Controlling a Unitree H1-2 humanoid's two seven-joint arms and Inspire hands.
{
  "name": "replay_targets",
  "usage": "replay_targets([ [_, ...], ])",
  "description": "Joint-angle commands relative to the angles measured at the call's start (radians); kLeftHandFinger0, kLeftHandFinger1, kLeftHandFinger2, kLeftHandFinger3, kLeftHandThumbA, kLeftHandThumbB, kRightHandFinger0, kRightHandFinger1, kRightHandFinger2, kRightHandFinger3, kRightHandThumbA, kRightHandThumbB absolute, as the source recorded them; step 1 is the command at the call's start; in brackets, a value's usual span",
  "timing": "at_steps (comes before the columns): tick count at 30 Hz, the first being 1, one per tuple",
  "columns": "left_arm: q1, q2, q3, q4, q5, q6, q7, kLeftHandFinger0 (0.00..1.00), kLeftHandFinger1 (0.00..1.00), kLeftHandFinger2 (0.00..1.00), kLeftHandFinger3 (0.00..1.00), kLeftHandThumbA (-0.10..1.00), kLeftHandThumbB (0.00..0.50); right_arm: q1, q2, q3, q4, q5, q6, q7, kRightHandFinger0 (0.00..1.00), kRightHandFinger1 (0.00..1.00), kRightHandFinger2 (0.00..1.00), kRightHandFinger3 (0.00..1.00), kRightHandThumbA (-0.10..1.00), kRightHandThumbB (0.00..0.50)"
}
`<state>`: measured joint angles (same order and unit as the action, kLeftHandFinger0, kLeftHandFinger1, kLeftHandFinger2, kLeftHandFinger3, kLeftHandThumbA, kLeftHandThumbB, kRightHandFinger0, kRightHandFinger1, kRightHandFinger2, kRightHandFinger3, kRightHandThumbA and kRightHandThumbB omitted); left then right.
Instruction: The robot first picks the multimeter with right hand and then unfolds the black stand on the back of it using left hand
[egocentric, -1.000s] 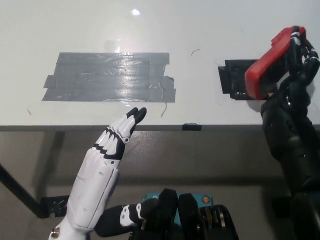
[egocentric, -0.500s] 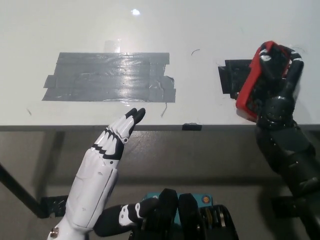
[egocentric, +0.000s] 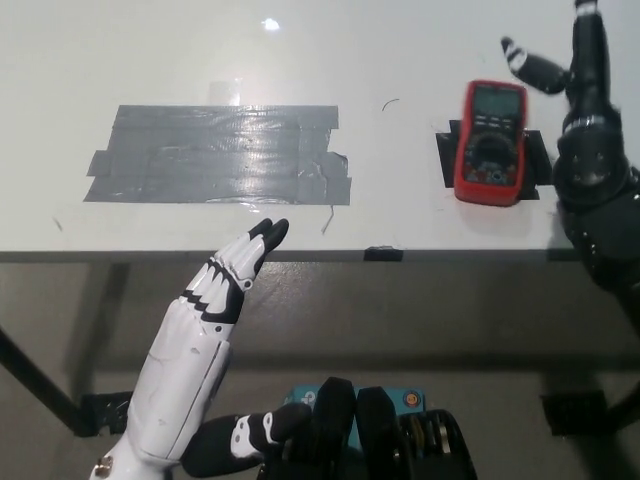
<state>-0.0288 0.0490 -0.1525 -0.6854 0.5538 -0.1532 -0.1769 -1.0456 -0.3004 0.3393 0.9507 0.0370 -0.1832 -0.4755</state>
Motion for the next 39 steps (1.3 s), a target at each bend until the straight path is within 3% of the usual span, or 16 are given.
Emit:
replay_targets([
  [1,0.003,-0.003,0.007,-0.003,-0.015,-0.054,0.044,1.00,1.00,1.00,1.00,1.00,0.281,-0.029,-0.027,-0.041,-0.118,-0.089,0.026,0.040,1.00,1.00,1.00,1.00,0.83,0.445],
  [8,-0.004,-0.003,0.013,0.004,-0.019,-0.056,0.039,1.00,1.00,1.00,1.00,1.00,0.284,0.013,-0.042,-0.128,-0.350,-0.095,0.080,0.115,1.00,1.00,1.00,1.00,0.93,0.446],
  [10,-0.037,-0.003,0.019,0.025,-0.017,-0.065,0.048,1.00,1.00,1.00,1.00,1.00,0.275,0.027,-0.064,-0.146,-0.493,-0.123,0.131,0.128,1.00,1.00,1.00,1.00,1.00,0.461],
  [12,-0.070,0.002,0.029,0.055,-0.028,-0.072,0.056,1.00,1.00,1.00,1.00,1.00,0.271,0.070,-0.077,-0.172,-0.713,-0.125,0.144,0.148,1.00,1.00,1.00,1.00,0.97,0.437],
  [15,-0.117,0.015,0.051,0.104,-0.061,-0.058,0.056,1.00,1.00,1.00,1.00,1.00,0.282,0.144,-0.085,-0.186,-1.028,-0.162,0.217,0.163,1.00,1.00,1.00,1.00,1.00,0.455],
  [17,-0.143,0.028,0.071,0.162,-0.108,-0.061,0.064,1.00,1.00,1.00,1.00,1.00,0.285,0.210,-0.091,-0.191,-1.207,-0.171,0.179,0.179,1.00,1.00,1.00,1.00,0.98,0.444],
  [19,-0.153,0.039,0.085,0.201,-0.143,-0.055,0.061,1.00,1.00,1.00,1.00,1.00,0.274,0.260,-0.093,-0.191,-1.310,-0.198,0.182,0.189,1.00,1.00,1.00,1.00,0.99,0.442],
  [23,-0.160,0.086,0.121,0.290,-0.156,-0.078,0.067,1.00,1.00,1.00,1.00,1.00,0.196,0.456,-0.097,-0.186,-1.518,-0.236,0.168,0.215,1.00,1.00,1.00,1.00,0.99,0.426],
  [26,-0.175,0.105,0.152,0.384,-0.199,-0.091,0.078,1.00,1.00,1.00,1.00,1.00,0.153,0.580,-0.092,-0.205,-1.591,-0.208,0.161,0.206,1.00,1.00,1.00,1.00,0.98,0.462],
  [30,-0.201,0.102,0.172,0.495,-0.237,-0.083,0.078,1.00,1.00,1.00,1.00,1.00,0.150,0.711,-0.078,-0.214,-1.585,-0.194,0.136,0.193,1.00,1.00,1.00,1.00,0.99,0.437],
  [32,-0.192,0.093,0.176,0.529,-0.244,-0.086,0.080,1.00,1.00,1.00,1.00,1.00,0.171,0.776,-0.060,-0.196,-1.557,-0.189,0.101,0.190,1.00,1.00,1.00,1.00,0.99,0.427],
  [34,-0.182,0.091,0.179,0.541,-0.238,-0.093,0.082,1.00,1.00,1.00,1.00,1.00,0.173,0.814,-0.047,-0.177,-1.530,-0.184,0.083,0.195,1.00,1.00,1.00,1.00,0.97,0.424],
  [35,-0.169,0.092,0.179,0.542,-0.237,-0.096,0.080,1.00,1.00,1.00,1.00,1.00,0.166,0.837,-0.039,-0.165,-1.524,-0.179,0.083,0.201,1.00,1.00,1.00,1.00,0.90,0.414],
  [36,-0.159,0.093,0.180,0.541,-0.242,-0.101,0.077,1.00,1.00,1.00,1.00,1.00,0.165,0.852,-0.029,-0.155,-1.509,-0.178,0.065,0.201,1.00,1.00,1.00,1.00,0.92,0.411],
  [39,-0.093,0.091,0.183,0.537,-0.265,-0.105,0.058,1.00,1.00,1.00,1.00,1.00,0.181,0.935,0.039,-0.121,-1.412,-0.210,-0.005,0.173,1.00,1.00,1.00,1.00,0.85,0.389],
])
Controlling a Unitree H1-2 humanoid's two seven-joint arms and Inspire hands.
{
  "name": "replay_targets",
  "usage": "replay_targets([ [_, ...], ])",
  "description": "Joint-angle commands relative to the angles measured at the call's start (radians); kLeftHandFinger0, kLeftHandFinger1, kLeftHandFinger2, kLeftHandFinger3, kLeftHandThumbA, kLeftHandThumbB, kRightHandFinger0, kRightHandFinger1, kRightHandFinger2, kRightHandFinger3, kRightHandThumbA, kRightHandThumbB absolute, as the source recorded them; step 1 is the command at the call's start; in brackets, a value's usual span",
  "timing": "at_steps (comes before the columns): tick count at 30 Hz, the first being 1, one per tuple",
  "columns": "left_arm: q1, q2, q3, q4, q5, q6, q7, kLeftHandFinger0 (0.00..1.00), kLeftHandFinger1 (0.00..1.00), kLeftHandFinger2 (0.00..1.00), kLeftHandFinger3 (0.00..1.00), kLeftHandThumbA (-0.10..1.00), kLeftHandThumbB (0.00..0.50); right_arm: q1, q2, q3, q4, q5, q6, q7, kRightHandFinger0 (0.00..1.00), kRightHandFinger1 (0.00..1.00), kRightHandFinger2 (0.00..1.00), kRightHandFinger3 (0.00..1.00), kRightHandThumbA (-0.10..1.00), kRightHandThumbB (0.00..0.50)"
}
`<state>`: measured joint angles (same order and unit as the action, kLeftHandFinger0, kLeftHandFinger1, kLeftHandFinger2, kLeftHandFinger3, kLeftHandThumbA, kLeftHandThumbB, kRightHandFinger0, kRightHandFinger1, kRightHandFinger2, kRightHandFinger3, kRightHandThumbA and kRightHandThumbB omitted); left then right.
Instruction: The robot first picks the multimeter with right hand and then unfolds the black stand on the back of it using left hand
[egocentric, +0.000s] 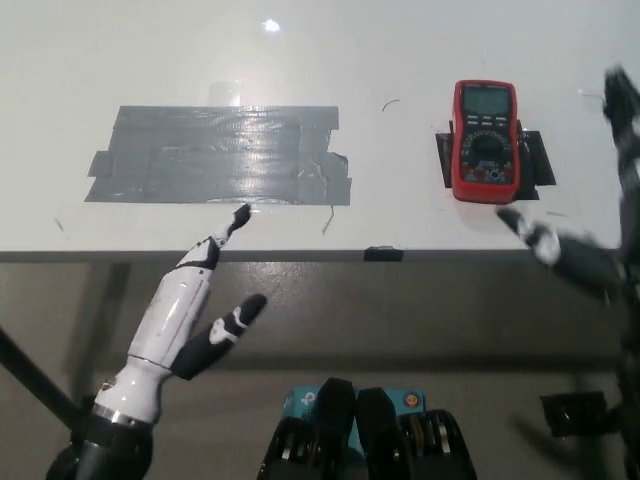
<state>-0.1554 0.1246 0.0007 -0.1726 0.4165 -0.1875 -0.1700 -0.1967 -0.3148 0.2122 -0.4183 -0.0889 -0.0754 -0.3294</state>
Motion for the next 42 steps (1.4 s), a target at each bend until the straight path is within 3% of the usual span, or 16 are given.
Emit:
replay_targets([
  [1,0.055,0.014,0.030,0.024,-0.130,-0.078,0.049,1.00,1.00,1.00,1.00,1.00,0.186,0.107,0.073,0.009,-0.012,-0.090,-0.132,0.027,1.00,1.00,1.00,1.00,0.82,0.392],
  [5,0.147,0.012,0.033,0.023,-0.155,-0.089,0.048,1.00,1.00,1.00,1.00,1.00,0.209,0.175,0.101,0.021,0.180,-0.151,-0.185,0.036,1.00,1.00,1.00,1.00,0.83,0.381],
  [7,0.199,0.017,0.033,0.020,-0.169,-0.093,0.046,1.00,1.00,1.00,1.00,1.00,0.207,0.199,0.099,0.018,0.269,-0.115,-0.209,0.064,1.00,1.00,1.00,1.00,0.77,0.385],
  [9,0.227,0.024,0.035,0.020,-0.180,-0.090,0.043,1.00,1.00,1.00,1.00,1.00,0.201,0.211,0.105,0.014,0.313,-0.072,-0.194,0.095,1.00,1.00,1.00,1.00,0.75,0.385],
  [12,0.249,0.025,0.032,0.025,-0.194,-0.083,0.038,1.00,1.00,1.00,1.00,1.00,0.239,0.229,0.115,0.011,0.324,-0.036,-0.173,0.128,1.00,1.00,1.00,1.00,0.74,0.380],
  [25,0.285,0.016,-0.006,0.067,-0.178,-0.127,0.048,1.00,1.00,1.00,1.00,1.00,0.224,0.283,0.115,-0.016,0.353,-0.055,-0.180,0.169,1.00,1.00,1.00,1.00,0.69,0.363],
  [30,0.279,0.021,0.000,0.067,-0.170,-0.126,0.054,1.00,1.00,1.00,1.00,1.00,0.220,0.276,0.119,-0.015,0.341,-0.081,-0.172,0.181,1.00,1.00,1.00,1.00,0.67,0.335],
  [42,0.265,0.024,0.000,0.090,-0.149,-0.140,0.068,1.00,1.00,1.00,1.00,1.00,0.194,0.274,0.126,-0.030,0.327,-0.090,-0.158,0.208,1.00,1.00,1.00,1.00,0.66,0.340],
])
